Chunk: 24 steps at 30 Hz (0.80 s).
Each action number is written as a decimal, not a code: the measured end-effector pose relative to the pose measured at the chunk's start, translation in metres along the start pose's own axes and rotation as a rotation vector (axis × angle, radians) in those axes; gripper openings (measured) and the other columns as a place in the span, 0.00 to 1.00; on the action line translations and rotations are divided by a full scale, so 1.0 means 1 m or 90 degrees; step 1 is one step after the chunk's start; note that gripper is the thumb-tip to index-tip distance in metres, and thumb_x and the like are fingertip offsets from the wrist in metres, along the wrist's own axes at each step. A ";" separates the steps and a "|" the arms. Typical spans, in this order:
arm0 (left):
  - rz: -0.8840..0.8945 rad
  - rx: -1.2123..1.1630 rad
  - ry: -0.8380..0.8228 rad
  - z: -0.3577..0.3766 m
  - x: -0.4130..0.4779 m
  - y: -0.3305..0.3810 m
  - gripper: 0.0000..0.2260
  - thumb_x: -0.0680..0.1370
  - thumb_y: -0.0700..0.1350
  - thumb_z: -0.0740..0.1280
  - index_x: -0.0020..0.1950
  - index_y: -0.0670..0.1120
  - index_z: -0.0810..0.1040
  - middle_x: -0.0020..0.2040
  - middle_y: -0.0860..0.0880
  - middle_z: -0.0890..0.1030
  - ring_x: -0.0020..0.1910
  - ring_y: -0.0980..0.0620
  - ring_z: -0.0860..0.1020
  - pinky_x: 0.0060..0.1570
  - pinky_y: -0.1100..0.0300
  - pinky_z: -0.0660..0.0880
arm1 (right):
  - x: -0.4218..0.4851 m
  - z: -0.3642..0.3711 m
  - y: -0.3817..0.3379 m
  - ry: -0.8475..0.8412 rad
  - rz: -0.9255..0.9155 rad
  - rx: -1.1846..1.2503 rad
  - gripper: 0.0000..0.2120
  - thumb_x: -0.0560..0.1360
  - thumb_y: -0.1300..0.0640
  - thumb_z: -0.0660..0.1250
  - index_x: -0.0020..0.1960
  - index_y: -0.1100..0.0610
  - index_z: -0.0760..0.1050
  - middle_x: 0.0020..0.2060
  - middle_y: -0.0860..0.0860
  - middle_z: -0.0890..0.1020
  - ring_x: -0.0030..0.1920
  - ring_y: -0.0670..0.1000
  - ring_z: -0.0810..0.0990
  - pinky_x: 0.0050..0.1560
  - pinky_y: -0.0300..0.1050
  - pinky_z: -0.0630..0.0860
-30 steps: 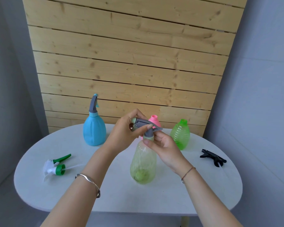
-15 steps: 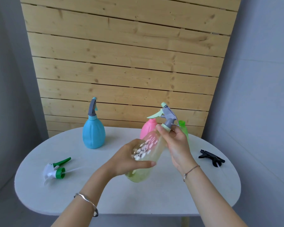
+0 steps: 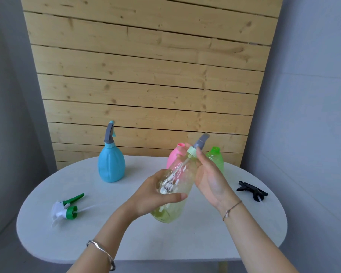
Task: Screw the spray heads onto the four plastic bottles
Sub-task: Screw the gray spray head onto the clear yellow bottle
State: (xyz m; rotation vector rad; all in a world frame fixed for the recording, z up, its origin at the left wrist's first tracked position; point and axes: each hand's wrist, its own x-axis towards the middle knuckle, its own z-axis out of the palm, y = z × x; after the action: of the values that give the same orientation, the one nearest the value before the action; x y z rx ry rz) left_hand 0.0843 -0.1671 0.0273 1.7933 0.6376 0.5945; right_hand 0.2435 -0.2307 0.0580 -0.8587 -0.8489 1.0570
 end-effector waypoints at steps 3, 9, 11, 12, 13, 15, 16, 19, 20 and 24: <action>-0.001 -0.005 -0.001 0.000 0.000 0.001 0.24 0.59 0.60 0.76 0.53 0.60 0.75 0.43 0.63 0.82 0.41 0.66 0.80 0.37 0.73 0.74 | 0.000 0.005 0.004 0.059 -0.027 -0.039 0.22 0.69 0.48 0.68 0.59 0.57 0.76 0.53 0.51 0.84 0.52 0.49 0.82 0.53 0.46 0.77; -0.005 -0.017 -0.005 0.001 -0.001 0.000 0.24 0.60 0.60 0.76 0.53 0.61 0.75 0.45 0.62 0.82 0.43 0.65 0.80 0.38 0.71 0.76 | 0.000 0.007 0.004 0.063 -0.018 -0.027 0.25 0.70 0.45 0.66 0.62 0.58 0.75 0.60 0.52 0.81 0.60 0.50 0.79 0.63 0.50 0.74; -0.007 -0.026 0.002 -0.001 0.000 0.000 0.24 0.59 0.61 0.76 0.53 0.61 0.74 0.46 0.60 0.82 0.44 0.64 0.81 0.40 0.69 0.76 | 0.000 0.007 0.001 0.026 -0.011 -0.029 0.26 0.72 0.45 0.62 0.65 0.57 0.74 0.62 0.50 0.80 0.61 0.49 0.79 0.61 0.50 0.74; -0.005 -0.021 0.003 -0.001 0.000 0.001 0.25 0.59 0.61 0.76 0.53 0.62 0.74 0.46 0.61 0.82 0.44 0.65 0.80 0.40 0.70 0.76 | 0.000 0.008 0.002 0.034 -0.018 -0.039 0.25 0.71 0.45 0.63 0.63 0.57 0.75 0.59 0.50 0.82 0.59 0.50 0.80 0.59 0.50 0.74; -0.001 -0.015 0.004 -0.001 -0.001 0.001 0.25 0.58 0.62 0.76 0.53 0.62 0.73 0.46 0.62 0.82 0.43 0.65 0.80 0.39 0.70 0.75 | 0.000 0.009 0.003 0.059 -0.029 -0.049 0.22 0.70 0.45 0.65 0.59 0.56 0.78 0.55 0.49 0.84 0.55 0.51 0.82 0.56 0.49 0.75; 0.012 -0.006 0.010 0.001 -0.001 0.001 0.25 0.59 0.61 0.76 0.53 0.61 0.73 0.44 0.65 0.81 0.42 0.67 0.79 0.38 0.73 0.75 | 0.001 0.011 0.006 0.131 -0.047 -0.060 0.17 0.65 0.46 0.70 0.49 0.54 0.79 0.42 0.48 0.85 0.44 0.50 0.82 0.47 0.47 0.74; 0.019 -0.002 0.014 0.002 -0.002 0.001 0.25 0.60 0.60 0.77 0.53 0.60 0.73 0.43 0.66 0.81 0.42 0.68 0.79 0.37 0.74 0.74 | 0.000 0.012 0.008 0.158 -0.053 -0.060 0.16 0.64 0.47 0.71 0.48 0.54 0.78 0.38 0.48 0.84 0.41 0.50 0.81 0.45 0.46 0.73; 0.023 0.006 0.022 0.003 -0.001 0.002 0.24 0.61 0.58 0.77 0.53 0.60 0.74 0.42 0.66 0.80 0.41 0.68 0.79 0.37 0.75 0.73 | 0.001 0.009 0.008 0.133 -0.050 -0.029 0.22 0.66 0.47 0.71 0.56 0.57 0.76 0.49 0.51 0.85 0.50 0.52 0.83 0.51 0.47 0.77; 0.022 0.009 0.026 0.003 -0.001 0.002 0.23 0.61 0.58 0.77 0.53 0.59 0.74 0.42 0.65 0.81 0.41 0.67 0.79 0.37 0.75 0.73 | 0.001 0.009 0.007 0.100 -0.047 -0.017 0.24 0.67 0.46 0.70 0.59 0.57 0.76 0.55 0.51 0.84 0.55 0.51 0.82 0.56 0.48 0.77; 0.048 0.058 0.081 0.005 -0.001 0.002 0.26 0.62 0.56 0.79 0.55 0.58 0.72 0.46 0.61 0.81 0.42 0.67 0.78 0.37 0.76 0.73 | 0.000 0.013 0.006 0.127 -0.045 -0.077 0.27 0.65 0.44 0.70 0.60 0.55 0.78 0.56 0.51 0.84 0.55 0.50 0.82 0.56 0.48 0.76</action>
State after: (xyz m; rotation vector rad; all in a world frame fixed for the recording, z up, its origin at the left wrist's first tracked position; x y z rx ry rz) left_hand 0.0873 -0.1719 0.0272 1.8812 0.6957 0.7458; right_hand 0.2301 -0.2269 0.0579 -1.0108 -0.7734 0.8492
